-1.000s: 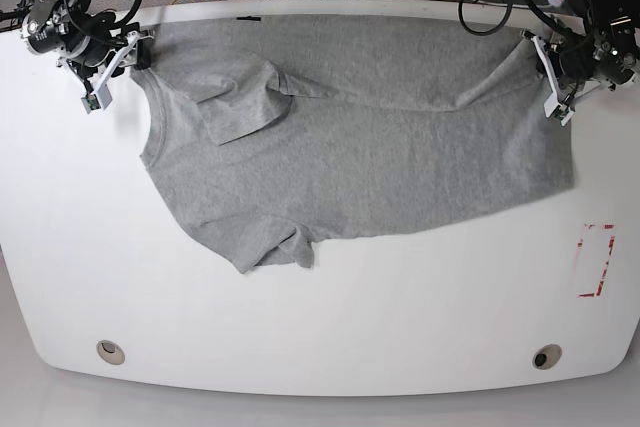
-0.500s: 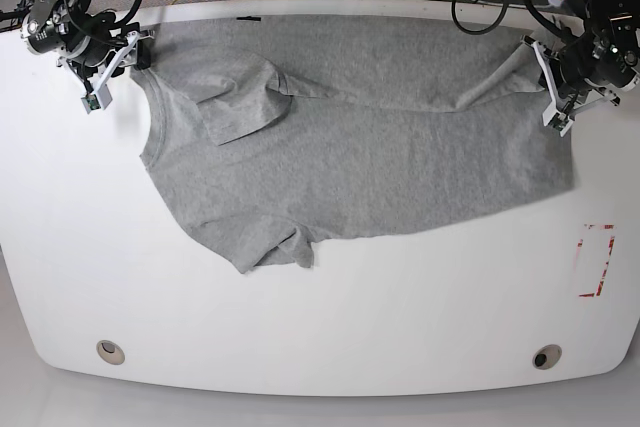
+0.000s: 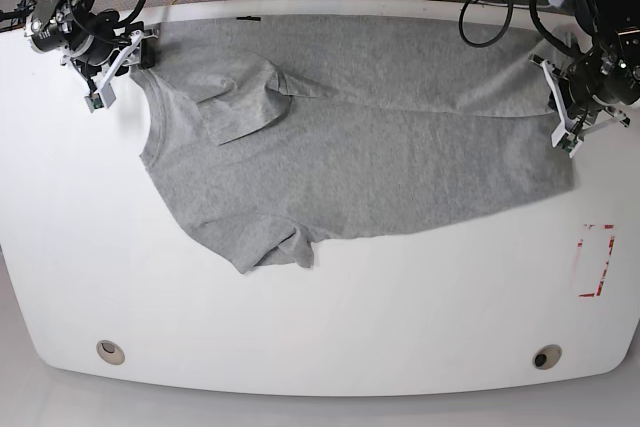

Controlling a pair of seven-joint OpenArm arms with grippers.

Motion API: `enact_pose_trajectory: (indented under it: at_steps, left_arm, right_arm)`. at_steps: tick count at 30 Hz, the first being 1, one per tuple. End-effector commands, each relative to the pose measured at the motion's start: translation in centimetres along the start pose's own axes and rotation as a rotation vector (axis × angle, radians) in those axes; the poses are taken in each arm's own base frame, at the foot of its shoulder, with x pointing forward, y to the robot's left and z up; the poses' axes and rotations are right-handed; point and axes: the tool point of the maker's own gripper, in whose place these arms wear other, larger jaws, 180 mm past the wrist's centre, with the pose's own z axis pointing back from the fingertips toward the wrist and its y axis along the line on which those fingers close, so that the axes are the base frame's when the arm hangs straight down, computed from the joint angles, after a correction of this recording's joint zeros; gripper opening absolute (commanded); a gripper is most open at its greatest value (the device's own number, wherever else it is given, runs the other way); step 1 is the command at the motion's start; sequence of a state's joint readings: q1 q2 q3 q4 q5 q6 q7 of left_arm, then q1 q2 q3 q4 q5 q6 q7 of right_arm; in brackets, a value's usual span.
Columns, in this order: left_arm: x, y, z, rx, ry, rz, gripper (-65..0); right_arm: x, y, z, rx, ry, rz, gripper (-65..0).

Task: Fold the T-shirt properly
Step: 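Pull the shirt edge with the left gripper away from the right gripper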

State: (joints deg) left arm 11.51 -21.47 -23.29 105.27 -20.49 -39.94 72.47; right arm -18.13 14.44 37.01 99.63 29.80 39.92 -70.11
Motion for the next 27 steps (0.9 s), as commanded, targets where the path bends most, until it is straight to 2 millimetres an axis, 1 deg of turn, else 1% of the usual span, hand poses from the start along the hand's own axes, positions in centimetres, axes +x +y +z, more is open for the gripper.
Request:
enact_pose_trajectory:
  at_steps: [1, 3, 7, 11, 14, 17, 20, 23, 27]
  left_arm:
    - [0.6, 1.9, 0.7, 0.07, 0.002, -0.022, -64.0]
    - [0.8, 2.6, 0.8, 0.103, 0.016, -0.034, -64.0]
    - [1.6, 2.7, 0.6, 0.131, 0.037, -0.081, -64.0]
    - [1.3, 3.1, 0.5, 0.156, 0.064, -0.095, -63.9]
    - [1.5, 3.2, 0.0, 0.147, 0.07, -0.092, -63.9]
    - [1.3, 4.2, -0.2, 0.153, 0.091, -0.097, -63.9]
    - [0.9, 4.5, -0.5, 0.148, 0.106, -0.09, -63.9]
    - [2.0, 5.3, -0.3, 0.163, 0.083, -0.081, -63.6]
    - [2.4, 6.0, -0.6, 0.161, 0.08, -0.061, -62.6]
  right_arm:
    - [1.2, -0.6, 0.6, -0.018, -0.034, 0.019, -36.1]
    - [1.4, -0.6, 0.6, -0.02, -0.038, 0.02, -36.1]
    - [1.5, -0.6, 0.6, -0.019, -0.04, 0.02, -36.1]
    - [1.5, -0.6, 0.6, -0.019, -0.039, 0.02, -36.1]
    - [1.5, -0.6, 0.6, -0.019, -0.039, 0.02, -36.1]
    - [1.5, -0.6, 0.6, -0.019, -0.039, 0.02, -36.1]
    - [1.5, -0.6, 0.6, -0.019, -0.039, 0.02, -36.1]
    - [1.5, -0.6, 0.6, -0.019, -0.039, 0.02, -36.1]
    - [1.5, -0.6, 0.6, -0.018, -0.04, 0.019, -36.1]
